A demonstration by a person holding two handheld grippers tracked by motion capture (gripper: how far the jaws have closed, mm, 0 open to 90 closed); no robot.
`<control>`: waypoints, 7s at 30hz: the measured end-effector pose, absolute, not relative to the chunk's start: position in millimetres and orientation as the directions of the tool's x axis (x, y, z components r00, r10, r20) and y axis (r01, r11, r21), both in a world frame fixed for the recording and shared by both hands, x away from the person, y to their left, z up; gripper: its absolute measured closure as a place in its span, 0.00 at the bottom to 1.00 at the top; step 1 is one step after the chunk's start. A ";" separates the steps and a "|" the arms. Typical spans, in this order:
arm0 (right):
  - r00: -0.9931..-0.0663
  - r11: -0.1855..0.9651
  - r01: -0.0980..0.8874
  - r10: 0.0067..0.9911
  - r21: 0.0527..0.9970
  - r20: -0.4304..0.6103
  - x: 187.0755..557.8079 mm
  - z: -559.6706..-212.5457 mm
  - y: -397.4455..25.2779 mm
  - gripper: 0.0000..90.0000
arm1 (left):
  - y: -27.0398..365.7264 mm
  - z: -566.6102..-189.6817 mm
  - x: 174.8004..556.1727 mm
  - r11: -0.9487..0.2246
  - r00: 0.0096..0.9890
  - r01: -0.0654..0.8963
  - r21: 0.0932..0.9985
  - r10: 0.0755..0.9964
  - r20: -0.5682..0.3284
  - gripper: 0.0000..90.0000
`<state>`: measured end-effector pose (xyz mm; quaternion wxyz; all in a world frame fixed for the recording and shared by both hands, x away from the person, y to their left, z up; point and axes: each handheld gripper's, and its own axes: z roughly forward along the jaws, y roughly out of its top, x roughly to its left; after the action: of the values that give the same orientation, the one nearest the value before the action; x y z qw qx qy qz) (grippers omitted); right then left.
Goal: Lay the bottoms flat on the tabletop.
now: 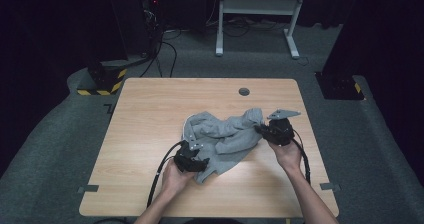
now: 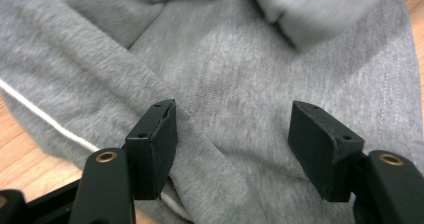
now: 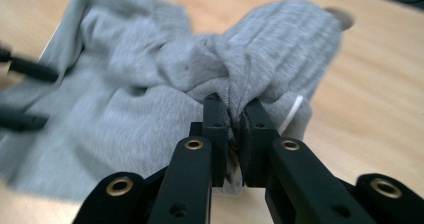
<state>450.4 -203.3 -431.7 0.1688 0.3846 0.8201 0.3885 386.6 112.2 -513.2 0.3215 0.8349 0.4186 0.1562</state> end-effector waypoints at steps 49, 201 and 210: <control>-0.785 0.577 0.415 0.617 0.703 -0.043 429.0 -470.5 -142.9 0.98 | 117.0 -501.7 390.9 -0.482 0.636 0.553 0.680 0.771 0.028 0.97; -0.536 0.407 0.671 0.844 0.619 0.027 470.4 -487.1 -208.7 0.65 | 129.3 -502.8 493.1 -0.419 0.498 0.649 0.635 0.865 0.061 0.57; -0.571 0.449 0.687 0.820 0.571 0.042 476.9 -497.6 -206.7 0.95 | 128.5 -502.2 493.2 -0.451 0.528 0.631 0.632 0.846 0.077 0.90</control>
<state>476.9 -206.7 -497.6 0.1208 0.4472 0.8426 0.2746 493.2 128.5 -502.2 0.2763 0.8291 0.4452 0.1949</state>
